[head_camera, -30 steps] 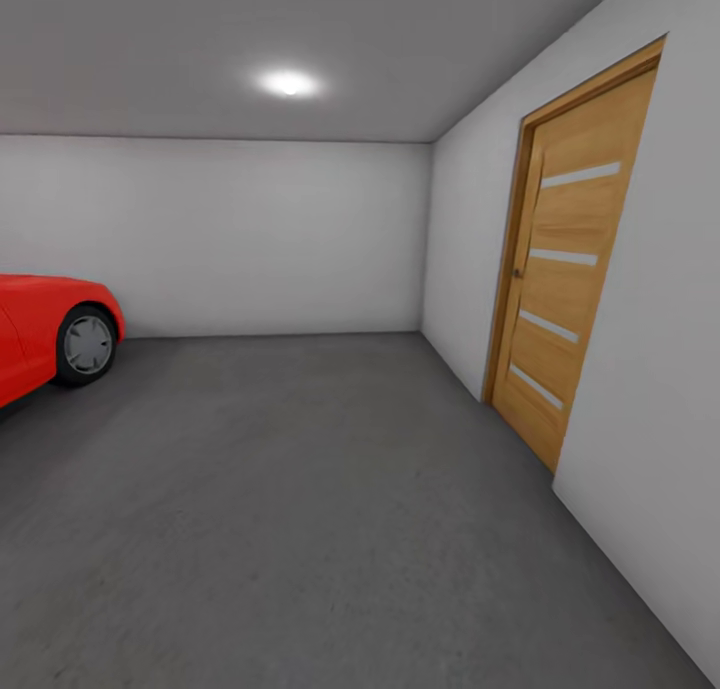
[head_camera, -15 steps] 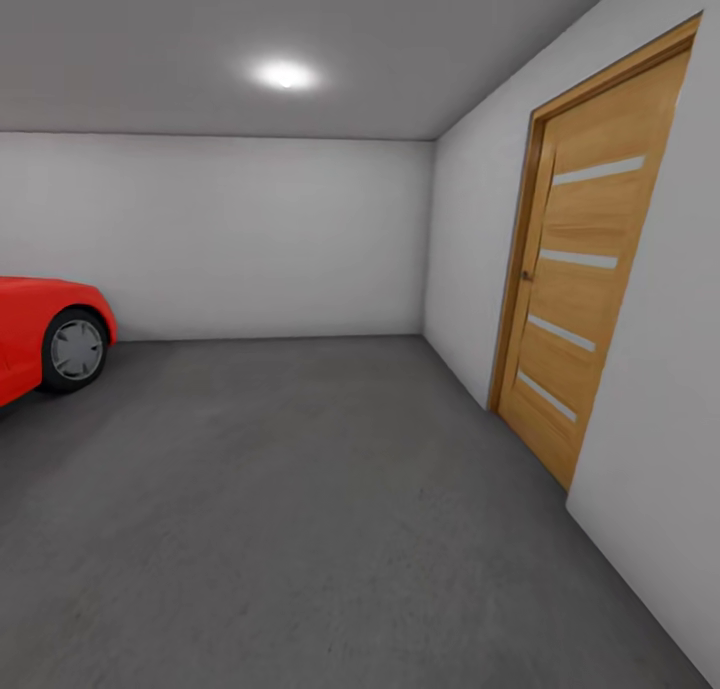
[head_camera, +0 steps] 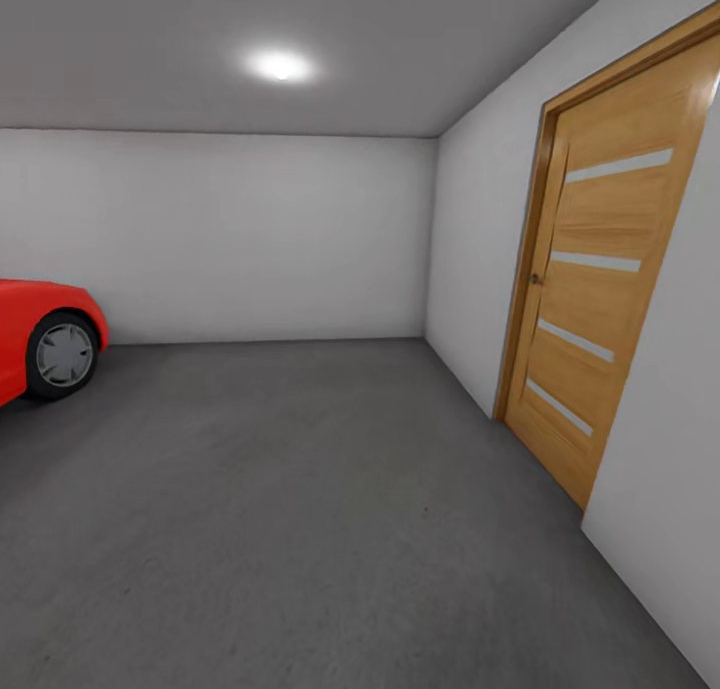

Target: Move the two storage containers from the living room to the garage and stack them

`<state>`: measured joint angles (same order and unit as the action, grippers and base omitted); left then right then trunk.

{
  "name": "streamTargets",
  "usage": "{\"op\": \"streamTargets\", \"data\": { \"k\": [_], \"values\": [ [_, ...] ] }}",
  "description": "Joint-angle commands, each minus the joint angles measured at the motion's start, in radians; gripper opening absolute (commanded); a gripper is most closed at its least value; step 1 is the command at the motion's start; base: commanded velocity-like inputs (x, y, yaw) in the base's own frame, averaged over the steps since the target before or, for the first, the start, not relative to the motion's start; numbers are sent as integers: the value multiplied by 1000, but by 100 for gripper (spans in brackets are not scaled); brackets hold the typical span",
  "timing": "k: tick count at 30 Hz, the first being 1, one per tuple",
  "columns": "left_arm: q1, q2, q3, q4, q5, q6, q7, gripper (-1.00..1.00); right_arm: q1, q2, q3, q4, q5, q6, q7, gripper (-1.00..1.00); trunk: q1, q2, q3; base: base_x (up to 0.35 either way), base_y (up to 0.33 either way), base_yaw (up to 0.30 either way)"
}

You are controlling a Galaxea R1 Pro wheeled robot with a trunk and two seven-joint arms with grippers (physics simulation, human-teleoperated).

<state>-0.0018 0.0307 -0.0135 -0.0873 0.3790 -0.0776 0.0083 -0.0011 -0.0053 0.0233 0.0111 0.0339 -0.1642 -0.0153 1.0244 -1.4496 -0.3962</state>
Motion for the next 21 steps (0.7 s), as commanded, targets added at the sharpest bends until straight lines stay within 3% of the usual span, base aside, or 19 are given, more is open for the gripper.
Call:
{"op": "streamTargets", "data": {
  "k": [1,21],
  "values": [
    [0,0,-2,0,4,-2,1,100,0,0,2,1,3,-4,-2,100,1,0,-1,324,0,0],
    [-1,0,-2,0,5,-2,1,100,0,-2,2,1,4,-3,-2,100,1,0,-1,324,0,0]
  ]
}}
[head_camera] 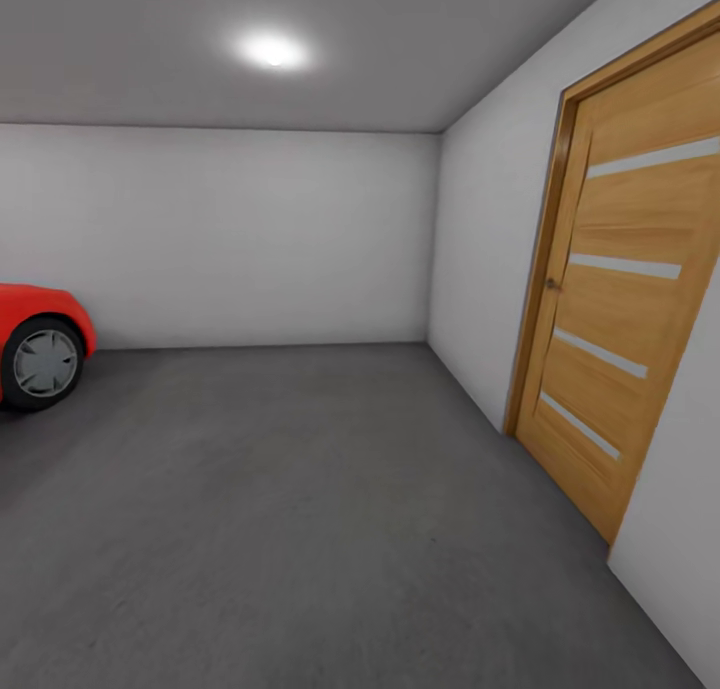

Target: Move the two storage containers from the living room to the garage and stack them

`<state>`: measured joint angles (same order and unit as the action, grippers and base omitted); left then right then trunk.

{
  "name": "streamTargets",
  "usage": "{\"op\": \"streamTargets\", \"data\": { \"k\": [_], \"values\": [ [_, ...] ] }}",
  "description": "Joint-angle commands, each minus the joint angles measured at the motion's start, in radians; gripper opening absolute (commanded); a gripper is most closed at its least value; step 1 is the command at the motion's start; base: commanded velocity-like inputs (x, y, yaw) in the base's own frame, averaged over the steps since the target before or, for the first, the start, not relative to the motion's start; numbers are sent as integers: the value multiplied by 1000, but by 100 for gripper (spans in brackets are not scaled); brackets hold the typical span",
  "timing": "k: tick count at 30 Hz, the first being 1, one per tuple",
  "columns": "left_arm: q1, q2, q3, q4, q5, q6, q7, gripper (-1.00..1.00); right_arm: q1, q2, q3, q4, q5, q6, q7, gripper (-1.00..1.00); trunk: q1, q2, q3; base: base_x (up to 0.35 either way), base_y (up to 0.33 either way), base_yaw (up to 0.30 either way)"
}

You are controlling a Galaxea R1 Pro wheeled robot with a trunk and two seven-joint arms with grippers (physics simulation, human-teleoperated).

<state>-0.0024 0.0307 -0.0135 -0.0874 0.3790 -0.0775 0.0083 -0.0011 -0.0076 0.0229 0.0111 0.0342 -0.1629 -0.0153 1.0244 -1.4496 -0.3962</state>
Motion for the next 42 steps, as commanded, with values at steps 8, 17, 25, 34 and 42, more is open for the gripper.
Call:
{"op": "streamTargets", "data": {
  "k": [8,17,25,34,42],
  "values": [
    [-1,0,-2,0,4,-2,1,100,0,0,2,1,3,-4,-2,100,1,0,-1,324,0,0],
    [0,0,-2,0,4,-2,1,100,0,0,2,1,4,-4,-2,100,1,0,-1,325,0,0],
    [0,0,-2,0,4,-2,1,100,0,0,3,1,4,-4,-1,100,1,0,-1,325,0,0],
    [0,0,-2,0,4,-2,1,100,0,0,2,1,5,-7,-2,100,1,0,-1,325,0,0],
    [0,0,-2,0,4,-2,1,100,0,-1,3,1,4,-4,-1,100,1,0,-1,325,0,0]
  ]
}}
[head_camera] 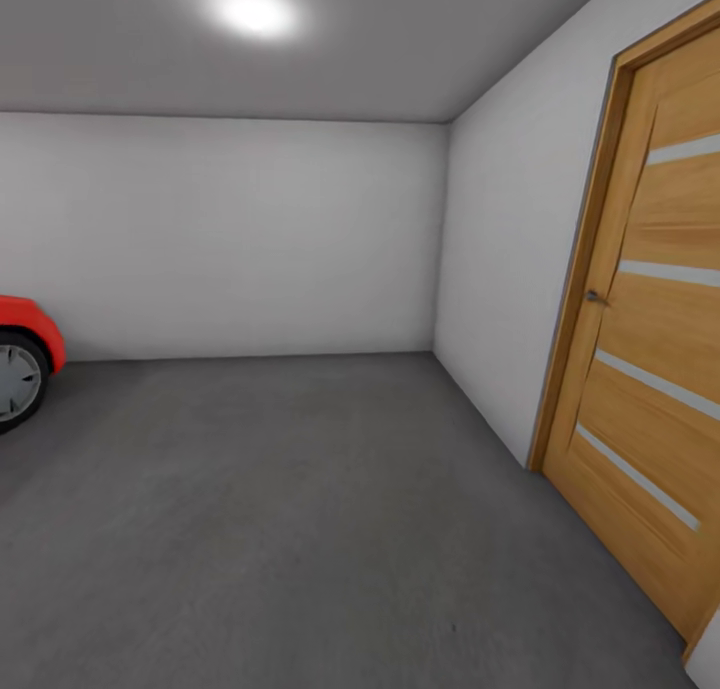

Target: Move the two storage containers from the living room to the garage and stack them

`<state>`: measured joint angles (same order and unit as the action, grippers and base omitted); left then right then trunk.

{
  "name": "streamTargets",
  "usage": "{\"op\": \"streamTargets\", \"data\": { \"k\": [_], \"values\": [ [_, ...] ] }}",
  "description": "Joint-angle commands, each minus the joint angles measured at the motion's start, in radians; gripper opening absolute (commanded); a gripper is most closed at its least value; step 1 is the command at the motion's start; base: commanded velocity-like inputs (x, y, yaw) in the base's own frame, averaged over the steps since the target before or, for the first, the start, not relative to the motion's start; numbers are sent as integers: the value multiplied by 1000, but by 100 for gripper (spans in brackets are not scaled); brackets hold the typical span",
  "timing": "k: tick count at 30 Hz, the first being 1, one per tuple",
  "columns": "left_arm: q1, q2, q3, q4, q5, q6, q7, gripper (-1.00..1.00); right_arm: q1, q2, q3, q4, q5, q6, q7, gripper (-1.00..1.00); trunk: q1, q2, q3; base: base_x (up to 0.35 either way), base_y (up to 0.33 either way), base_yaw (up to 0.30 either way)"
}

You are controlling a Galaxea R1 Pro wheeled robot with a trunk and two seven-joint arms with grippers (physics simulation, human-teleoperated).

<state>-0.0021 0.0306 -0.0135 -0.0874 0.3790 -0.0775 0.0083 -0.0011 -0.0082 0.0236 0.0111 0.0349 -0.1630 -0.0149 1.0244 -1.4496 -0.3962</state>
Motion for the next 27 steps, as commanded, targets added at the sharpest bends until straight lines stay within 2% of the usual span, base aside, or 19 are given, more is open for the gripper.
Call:
{"op": "streamTargets", "data": {
  "k": [1,22,27],
  "values": [
    [0,0,-2,0,4,-2,1,100,0,0,2,1,4,-4,-1,100,1,0,-1,324,0,0],
    [0,-1,-2,0,3,-5,1,100,0,6,-3,1,9,-8,-1,100,1,0,-1,325,1,-1],
    [0,-1,-2,0,0,-7,1,100,0,14,-4,1,2,-7,-3,100,1,0,-1,324,57,-164]
  ]
}}
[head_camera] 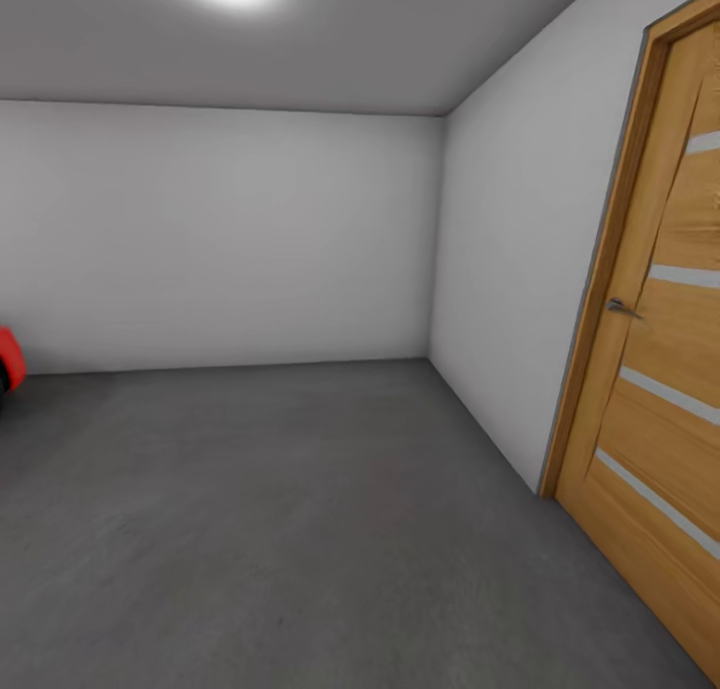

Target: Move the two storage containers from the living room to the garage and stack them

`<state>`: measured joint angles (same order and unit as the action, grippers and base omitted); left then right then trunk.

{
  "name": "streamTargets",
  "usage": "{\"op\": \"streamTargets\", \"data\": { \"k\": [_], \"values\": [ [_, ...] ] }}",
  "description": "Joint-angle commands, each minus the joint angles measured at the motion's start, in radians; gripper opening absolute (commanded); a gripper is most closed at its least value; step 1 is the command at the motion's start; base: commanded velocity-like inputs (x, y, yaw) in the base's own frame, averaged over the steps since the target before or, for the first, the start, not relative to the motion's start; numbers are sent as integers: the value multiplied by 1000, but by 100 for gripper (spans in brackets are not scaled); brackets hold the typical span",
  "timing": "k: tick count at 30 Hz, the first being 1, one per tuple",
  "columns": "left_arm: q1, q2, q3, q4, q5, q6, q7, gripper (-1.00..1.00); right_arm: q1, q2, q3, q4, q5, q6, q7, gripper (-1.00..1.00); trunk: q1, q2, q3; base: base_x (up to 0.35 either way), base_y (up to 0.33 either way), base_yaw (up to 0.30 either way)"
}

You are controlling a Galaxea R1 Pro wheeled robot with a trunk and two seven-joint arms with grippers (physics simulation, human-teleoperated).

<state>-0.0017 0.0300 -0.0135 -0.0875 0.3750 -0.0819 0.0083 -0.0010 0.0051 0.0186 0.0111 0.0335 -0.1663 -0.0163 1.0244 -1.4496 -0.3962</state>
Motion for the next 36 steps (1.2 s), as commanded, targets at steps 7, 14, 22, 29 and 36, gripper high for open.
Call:
{"op": "streamTargets", "data": {
  "k": [7,14,22,29,36],
  "values": [
    [0,1,-2,0,5,-1,1,100,-1,2,0,1,4,-5,-3,100,1,0,-1,324,106,-270],
    [-1,1,-2,0,5,-1,1,100,-1,-1,-4,1,-5,-5,-3,100,1,0,-1,324,126,-282],
    [-1,1,-2,0,5,-1,1,100,-1,-3,-5,1,-5,-5,-2,100,1,0,-1,324,129,-289],
    [-1,1,-2,0,5,-1,1,100,-1,-3,-4,1,-4,-5,-2,100,1,0,-1,324,129,-291],
    [0,1,-2,0,5,-1,1,100,-1,-4,-3,1,-4,-5,-2,100,1,0,-1,324,129,-294]
  ]
}}
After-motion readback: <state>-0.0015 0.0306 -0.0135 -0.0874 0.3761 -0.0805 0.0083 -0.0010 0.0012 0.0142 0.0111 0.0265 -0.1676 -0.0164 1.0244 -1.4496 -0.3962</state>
